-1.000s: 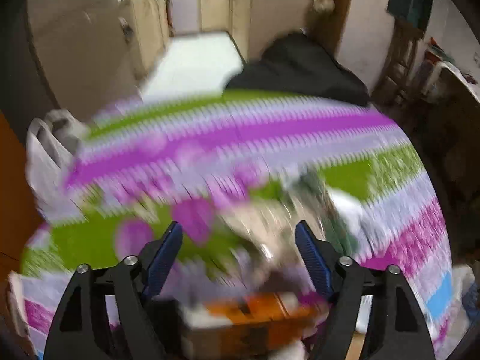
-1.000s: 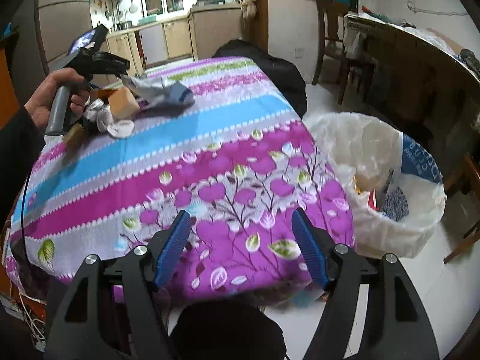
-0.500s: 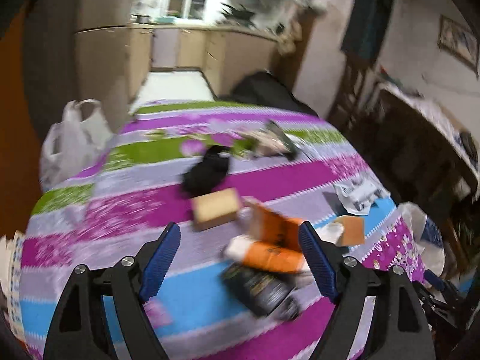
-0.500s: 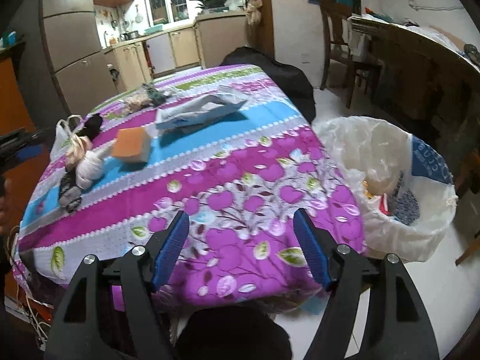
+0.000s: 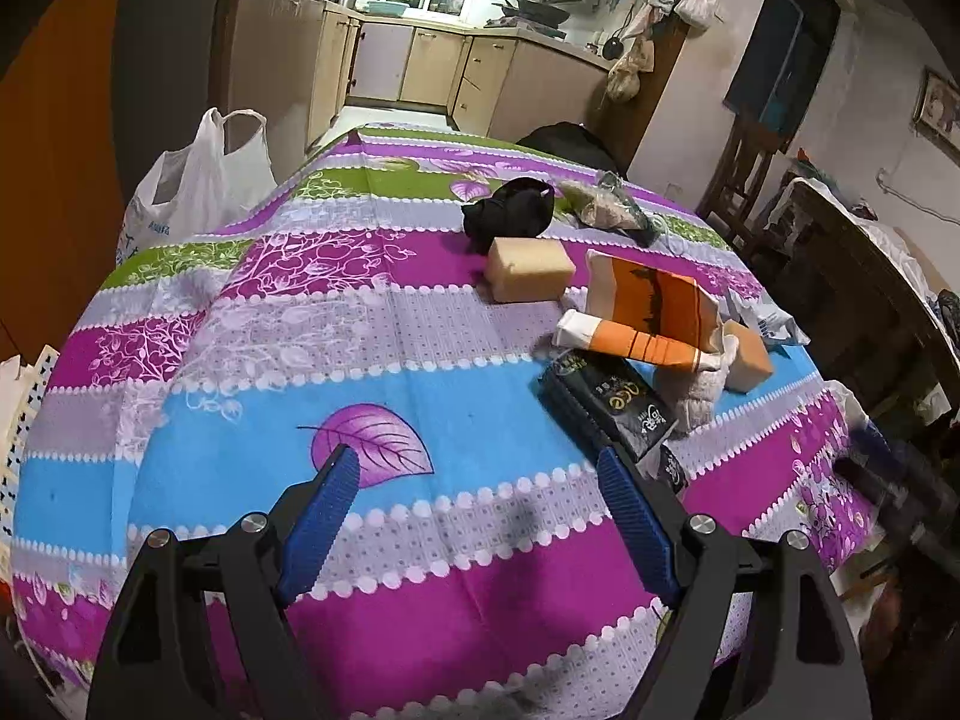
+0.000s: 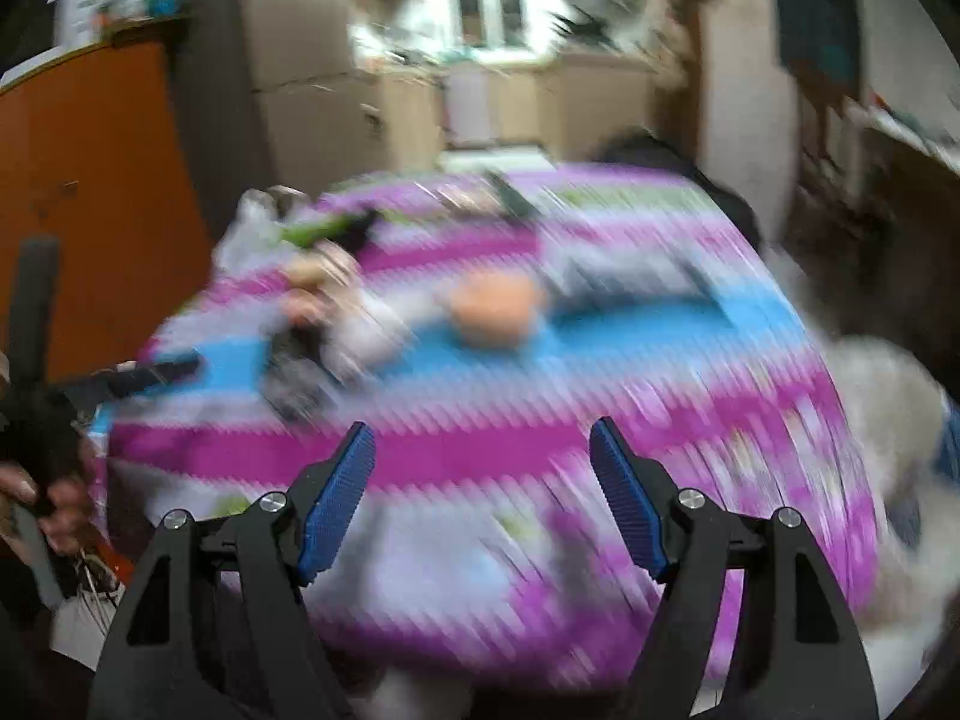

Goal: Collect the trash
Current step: 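Grasp the orange-white packaging with the right tool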

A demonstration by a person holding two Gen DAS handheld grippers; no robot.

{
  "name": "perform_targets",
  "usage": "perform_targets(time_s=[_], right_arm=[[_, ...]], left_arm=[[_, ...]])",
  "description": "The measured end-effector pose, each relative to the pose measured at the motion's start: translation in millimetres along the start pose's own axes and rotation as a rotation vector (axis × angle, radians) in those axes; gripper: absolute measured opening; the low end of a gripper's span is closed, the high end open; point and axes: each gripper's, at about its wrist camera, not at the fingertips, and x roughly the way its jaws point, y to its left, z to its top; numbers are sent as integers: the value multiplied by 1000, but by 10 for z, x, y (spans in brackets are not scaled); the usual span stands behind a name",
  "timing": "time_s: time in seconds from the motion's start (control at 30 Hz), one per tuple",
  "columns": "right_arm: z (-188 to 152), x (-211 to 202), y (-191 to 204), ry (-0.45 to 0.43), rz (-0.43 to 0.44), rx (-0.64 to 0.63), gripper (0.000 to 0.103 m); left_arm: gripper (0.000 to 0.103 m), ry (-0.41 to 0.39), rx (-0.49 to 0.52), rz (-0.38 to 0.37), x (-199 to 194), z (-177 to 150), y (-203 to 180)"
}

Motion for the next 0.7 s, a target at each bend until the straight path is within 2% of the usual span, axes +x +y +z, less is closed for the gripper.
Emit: perform_targets(time_s=[0.07, 0.13, 0.2, 0.23, 0.3, 0.37, 0.4, 0.43, 0.5, 0.6, 0.7], right_arm=[[229, 144, 133, -17, 53, -51, 71], [443, 389, 237, 9, 97, -87, 70], [589, 639, 295, 54, 121, -110, 57], [633, 769, 313, 92, 138, -119, 54], [682, 996, 297, 160, 148, -124, 40], [692, 1167, 269, 216, 155, -110, 32], [672, 1196, 274, 237, 162, -106, 17], [646, 1199, 268, 247, 167, -100, 12], [666, 1079, 252, 206, 201, -78, 12], [728, 640, 147, 85, 242, 17, 12], [728, 246, 18, -6, 195, 79, 12]], left_arm=[[81, -9, -1, 2, -17, -13, -4], [81, -13, -9, -5, -46, -7, 7], [81, -17, -19, -7, -81, -1, 34], [81, -18, -21, -7, -91, 6, 44], [81, -18, -26, -5, -103, 15, 73], [81, -18, -34, -3, -102, 30, 99], [81, -18, -38, -4, -98, 34, 104], [81, -18, -40, -2, -92, 43, 96], [81, -18, -37, -7, -82, 58, 60], [81, -25, -13, -22, -61, 93, -95], [84, -29, 13, -33, 6, 114, -284]])
